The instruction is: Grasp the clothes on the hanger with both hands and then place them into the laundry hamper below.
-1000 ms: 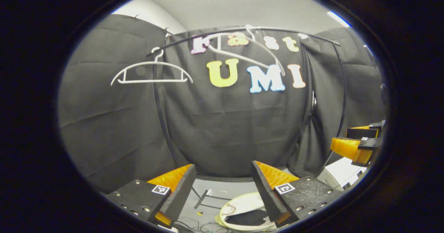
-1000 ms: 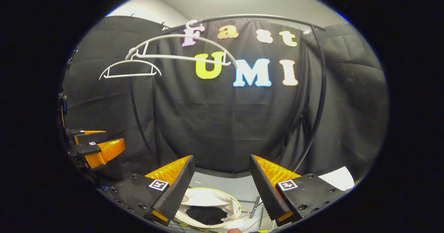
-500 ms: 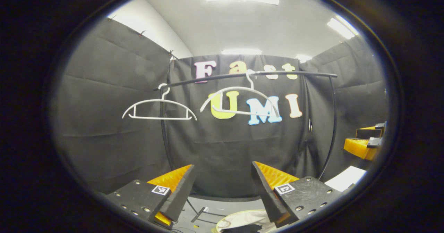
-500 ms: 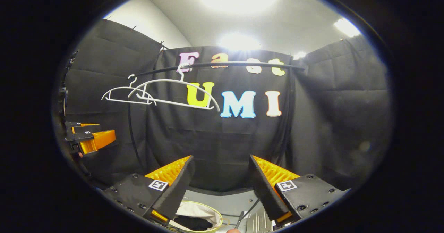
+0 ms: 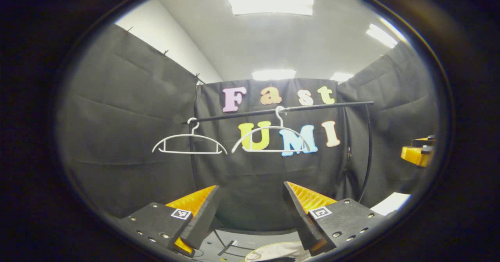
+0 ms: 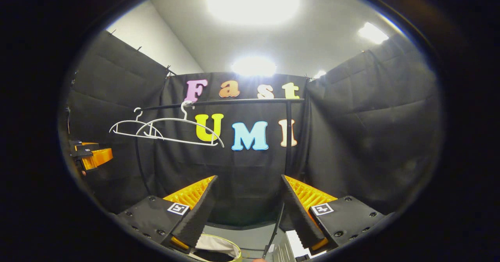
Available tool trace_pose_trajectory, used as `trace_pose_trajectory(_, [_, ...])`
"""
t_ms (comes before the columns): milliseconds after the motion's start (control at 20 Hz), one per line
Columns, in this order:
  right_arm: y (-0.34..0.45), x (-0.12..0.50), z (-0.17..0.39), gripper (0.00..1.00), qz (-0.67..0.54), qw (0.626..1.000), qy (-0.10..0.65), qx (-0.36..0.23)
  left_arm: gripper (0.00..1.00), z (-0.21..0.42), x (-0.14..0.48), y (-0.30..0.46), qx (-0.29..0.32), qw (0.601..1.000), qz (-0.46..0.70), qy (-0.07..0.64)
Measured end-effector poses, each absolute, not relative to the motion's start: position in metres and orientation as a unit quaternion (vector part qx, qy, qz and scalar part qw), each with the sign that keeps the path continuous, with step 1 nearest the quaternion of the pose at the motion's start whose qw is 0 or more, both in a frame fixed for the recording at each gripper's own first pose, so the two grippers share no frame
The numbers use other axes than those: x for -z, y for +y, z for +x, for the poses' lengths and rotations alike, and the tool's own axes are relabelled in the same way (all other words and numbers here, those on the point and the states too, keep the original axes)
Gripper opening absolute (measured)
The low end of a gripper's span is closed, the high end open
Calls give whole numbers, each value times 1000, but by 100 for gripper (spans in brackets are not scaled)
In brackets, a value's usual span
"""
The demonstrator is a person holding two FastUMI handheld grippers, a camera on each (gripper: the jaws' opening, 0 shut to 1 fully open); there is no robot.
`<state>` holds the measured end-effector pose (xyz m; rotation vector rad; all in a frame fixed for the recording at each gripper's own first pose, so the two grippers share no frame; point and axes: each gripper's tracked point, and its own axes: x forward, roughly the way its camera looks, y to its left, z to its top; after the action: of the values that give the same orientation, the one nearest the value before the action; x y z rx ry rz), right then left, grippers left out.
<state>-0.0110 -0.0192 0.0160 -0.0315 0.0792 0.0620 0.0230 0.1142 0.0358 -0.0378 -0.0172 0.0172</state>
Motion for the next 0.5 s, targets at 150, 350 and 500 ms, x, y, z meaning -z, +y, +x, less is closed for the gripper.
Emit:
trace_pose_trajectory(150, [-26, -16, -18, 96, -17, 999, 41, -27, 94, 14, -43, 115, -9, 1000, -17, -17])
trace_pose_trajectory(350, [-27, -19, -20, 96, -8, 999, 38, -24, 94, 13, -43, 118, -15, 1000, -13, -20])
trace_pose_trajectory(500, [-28, -22, -22, 96, -8, 999, 34, -23, 94, 13, -40, 119, -15, 999, -27, -18])
